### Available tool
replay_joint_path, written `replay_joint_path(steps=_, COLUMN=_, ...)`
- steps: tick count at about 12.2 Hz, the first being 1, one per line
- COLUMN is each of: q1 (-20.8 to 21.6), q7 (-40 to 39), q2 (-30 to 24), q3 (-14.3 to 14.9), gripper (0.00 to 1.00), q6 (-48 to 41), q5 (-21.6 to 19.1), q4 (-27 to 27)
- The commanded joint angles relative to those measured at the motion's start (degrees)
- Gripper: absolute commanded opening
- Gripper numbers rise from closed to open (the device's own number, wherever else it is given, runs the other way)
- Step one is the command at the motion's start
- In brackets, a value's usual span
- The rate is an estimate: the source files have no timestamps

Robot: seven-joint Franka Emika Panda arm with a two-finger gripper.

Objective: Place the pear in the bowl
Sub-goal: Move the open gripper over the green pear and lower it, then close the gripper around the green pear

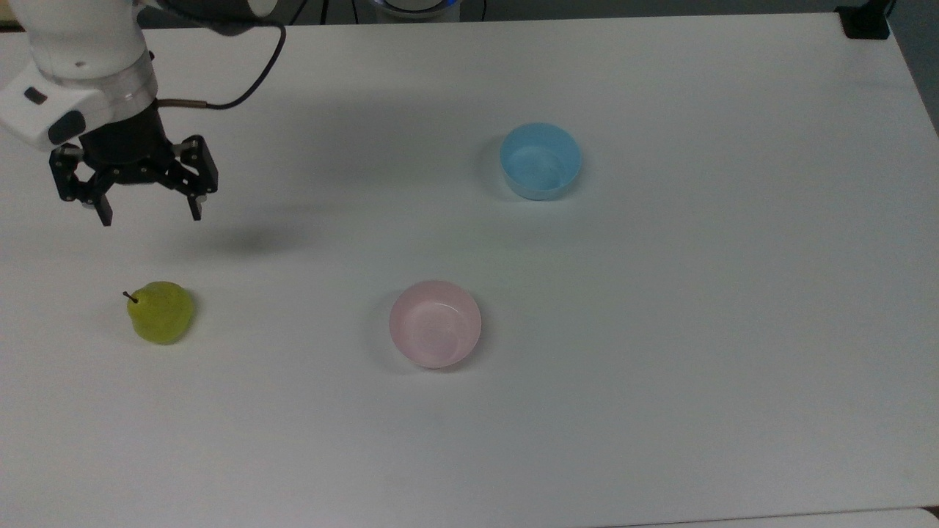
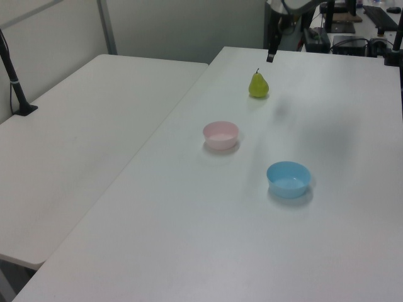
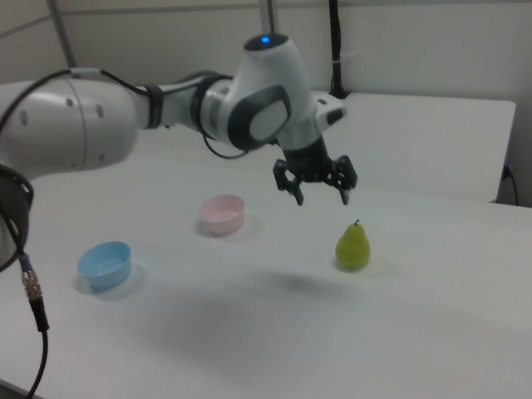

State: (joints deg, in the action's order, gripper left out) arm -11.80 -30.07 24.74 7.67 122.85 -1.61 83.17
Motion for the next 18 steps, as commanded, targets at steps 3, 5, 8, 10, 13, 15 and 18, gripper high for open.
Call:
replay_joint_path(steps=3, q1=0.5, q7=-0.1, q2=7.7, q3=2.2, gripper=1.0, q6=10.9, q5=0.1, q4=-1.0)
replay_joint_path(steps=5, q1=0.5, q7=0.7, q2=9.5, q3=2.2, gripper=1.0, q6=12.9, q5=-0.7, q4=-0.9)
replay_joint_path(steps=8, q1=0.5, q7=1.2, q2=12.1, q3=2.2, gripper=1.0, q6=18.2, q5=-1.0, q4=-0.4)
replay_joint_path(steps=10, q1=0.7, q7=1.3, q2=13.0, q3=2.2, gripper=0.96, q6=18.5, q5=-1.1, q4=-0.5)
replay_joint_path(steps=13, q1=0.9, q7=1.3, q2=13.8, q3=2.0, gripper=0.43, q6=19.1, q5=-1.1, q4=-0.5)
replay_joint_path(steps=15, q1=0.9, q7=1.2, q2=13.8, q3=2.0, gripper=0.35, q6=19.1, q5=-1.0, q4=-0.4)
replay_joint_path(steps=18, q1=0.8, q7=1.1, q2=13.5, q3=2.1, gripper=0.31, q6=19.0, q5=-0.9, q4=-0.4)
